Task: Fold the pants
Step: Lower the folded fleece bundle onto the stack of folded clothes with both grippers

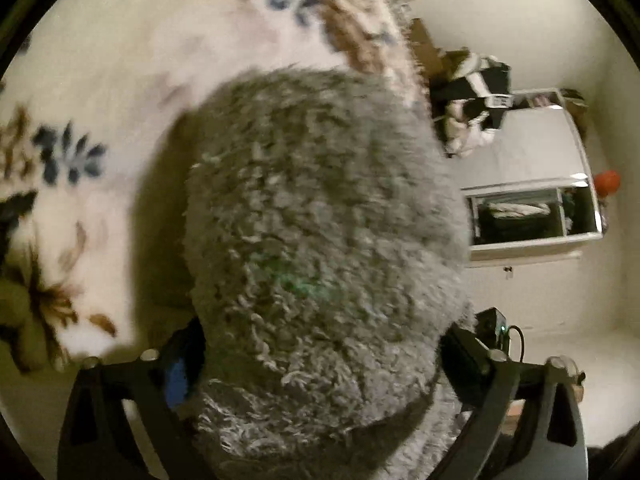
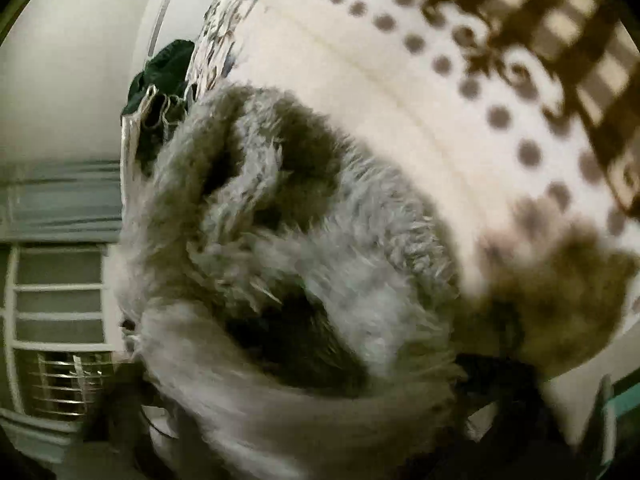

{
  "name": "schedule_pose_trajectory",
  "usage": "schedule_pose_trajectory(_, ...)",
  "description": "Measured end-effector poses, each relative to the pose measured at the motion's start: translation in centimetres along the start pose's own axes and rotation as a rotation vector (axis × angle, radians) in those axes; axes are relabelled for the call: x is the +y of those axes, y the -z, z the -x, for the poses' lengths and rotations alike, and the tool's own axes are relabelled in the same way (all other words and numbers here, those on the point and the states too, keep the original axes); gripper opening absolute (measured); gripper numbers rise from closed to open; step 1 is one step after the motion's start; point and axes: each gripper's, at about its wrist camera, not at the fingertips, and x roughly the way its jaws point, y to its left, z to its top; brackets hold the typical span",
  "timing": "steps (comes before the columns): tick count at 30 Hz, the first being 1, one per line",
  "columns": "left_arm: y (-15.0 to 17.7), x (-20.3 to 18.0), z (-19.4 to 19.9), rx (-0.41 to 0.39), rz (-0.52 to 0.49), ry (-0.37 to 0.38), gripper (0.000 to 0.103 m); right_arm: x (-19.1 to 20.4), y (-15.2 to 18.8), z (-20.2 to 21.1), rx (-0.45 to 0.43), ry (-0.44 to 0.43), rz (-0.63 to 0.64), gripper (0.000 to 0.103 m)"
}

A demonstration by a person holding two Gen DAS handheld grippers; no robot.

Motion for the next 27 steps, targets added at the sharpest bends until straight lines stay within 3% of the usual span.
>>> schedule_pose_trajectory(2, -0.2, -0.6, 0.8, -0.006, -0.009, 0.023, 0.078, 0.8, 0.3, 0.3, -0.023, 0.026, 0.014, 0.044)
schedule_pose_trajectory(3, -0.3, -0.9, 1.3, -0.007, -0.009, 0.028, 0.077, 1.3, 0.4, 0.6, -0.028, 0.037, 0.021, 0.043)
schedule_pose_trajectory(11, -1.4, -5.4, 5.2, -0.044, -0.024, 0.048, 0.076, 5.9, 1.2, 3.9, -0.048, 0.023, 0.054, 0.040)
schedule_pose_trajectory(17, -4.7, -9.9, 10.5, -0.109, -0.039, 0.059, 0.076, 13.1, 0.0, 6.1, -0.050, -0.015, 0.105, 0.040)
schedule_pose_trajectory(22, -11.3, -13.5, 16.5, -0.174, -0.073, 0.069, 0.076, 22.9, -3.0, 6.3, -0.069, -0.047, 0.167, 0.040)
schedule_pose_trajectory(27, -22.4, -15.2, 22.2, -0.236, -0.096, 0.076, 0.076, 33.9, -7.0, 4.3, -0.094, -0.080, 0.208, 0.040)
